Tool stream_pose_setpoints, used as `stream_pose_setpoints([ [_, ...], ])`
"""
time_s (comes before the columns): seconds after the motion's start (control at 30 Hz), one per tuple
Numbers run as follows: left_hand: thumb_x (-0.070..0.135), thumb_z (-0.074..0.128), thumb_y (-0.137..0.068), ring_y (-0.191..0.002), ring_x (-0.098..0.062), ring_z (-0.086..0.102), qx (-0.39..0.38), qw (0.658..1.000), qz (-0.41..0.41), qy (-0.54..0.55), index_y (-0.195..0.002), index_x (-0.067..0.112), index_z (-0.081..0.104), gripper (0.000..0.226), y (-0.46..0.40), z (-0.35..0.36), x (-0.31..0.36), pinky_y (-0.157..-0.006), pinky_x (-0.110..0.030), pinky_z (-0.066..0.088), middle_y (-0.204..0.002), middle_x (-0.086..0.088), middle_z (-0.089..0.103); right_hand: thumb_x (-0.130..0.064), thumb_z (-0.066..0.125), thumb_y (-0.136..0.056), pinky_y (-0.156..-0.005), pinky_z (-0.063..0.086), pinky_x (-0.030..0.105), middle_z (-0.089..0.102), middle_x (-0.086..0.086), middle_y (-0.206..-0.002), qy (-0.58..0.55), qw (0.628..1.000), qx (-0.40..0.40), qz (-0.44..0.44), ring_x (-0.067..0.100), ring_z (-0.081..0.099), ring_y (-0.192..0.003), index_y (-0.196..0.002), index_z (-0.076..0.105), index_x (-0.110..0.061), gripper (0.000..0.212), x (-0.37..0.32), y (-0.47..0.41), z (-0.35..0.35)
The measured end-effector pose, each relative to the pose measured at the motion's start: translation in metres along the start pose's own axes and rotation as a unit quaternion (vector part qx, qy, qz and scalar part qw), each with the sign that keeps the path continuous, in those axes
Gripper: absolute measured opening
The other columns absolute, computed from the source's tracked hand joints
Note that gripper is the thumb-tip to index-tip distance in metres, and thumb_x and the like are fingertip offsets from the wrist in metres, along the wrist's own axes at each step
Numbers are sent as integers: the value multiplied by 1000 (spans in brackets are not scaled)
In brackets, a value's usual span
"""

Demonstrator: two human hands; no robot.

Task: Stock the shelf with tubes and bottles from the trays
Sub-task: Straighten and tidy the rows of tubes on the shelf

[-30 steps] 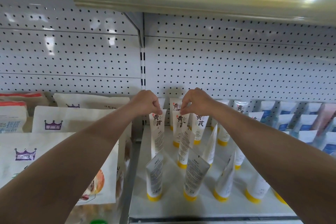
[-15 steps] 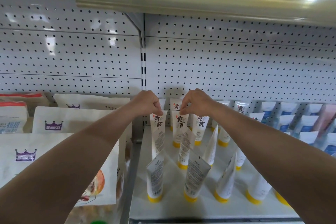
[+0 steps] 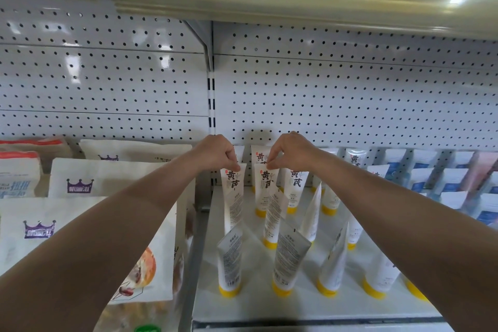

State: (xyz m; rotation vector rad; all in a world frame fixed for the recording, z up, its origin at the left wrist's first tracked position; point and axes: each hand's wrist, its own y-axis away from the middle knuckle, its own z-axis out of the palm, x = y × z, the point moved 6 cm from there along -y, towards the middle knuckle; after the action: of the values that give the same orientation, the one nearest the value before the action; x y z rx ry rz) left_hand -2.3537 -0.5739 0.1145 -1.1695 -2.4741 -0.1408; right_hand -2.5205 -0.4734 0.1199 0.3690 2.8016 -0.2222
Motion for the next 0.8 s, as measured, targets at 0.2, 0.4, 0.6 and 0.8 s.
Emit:
stream_pose_setpoints([
  [0.2,33,83,-78,-88,-8,65,-2,1000,1,8,-85,17,74,20,3,0,1,-86,-33,54,-82,15,67,-42,82,-78,-83,39,29,59,-4,-117,-9,1000,8,5,10,46,-104,-91,79,-32,17,0,3,-1],
  [0.4,39,86,-73,-78,-2,57,32,999,0,44,-91,22,73,28,7,-6,2,-66,-21,42,-81,15,62,-49,83,-74,-87,53,36,63,-5,-112,-25,999,25,10,10,57,-100,-76,74,-40,12,-1,4,-5],
  [0.6,45,84,-73,-85,-6,61,71,993,17,92,-95,29,71,31,18,-14,14,-69,-23,43,-92,7,67,-48,82,-76,-83,53,34,65,-3,-108,-39,998,43,-10,13,61,-98,-83,78,-34,17,-10,16,-19],
  [0.8,44,82,-76,-94,-6,62,44,990,19,132,-98,30,73,28,45,-12,27,-73,-21,46,-102,6,69,-37,84,-79,-71,40,12,61,-16,-105,-54,995,-42,-70,5,58,-98,-101,79,-28,25,-24,47,-33],
])
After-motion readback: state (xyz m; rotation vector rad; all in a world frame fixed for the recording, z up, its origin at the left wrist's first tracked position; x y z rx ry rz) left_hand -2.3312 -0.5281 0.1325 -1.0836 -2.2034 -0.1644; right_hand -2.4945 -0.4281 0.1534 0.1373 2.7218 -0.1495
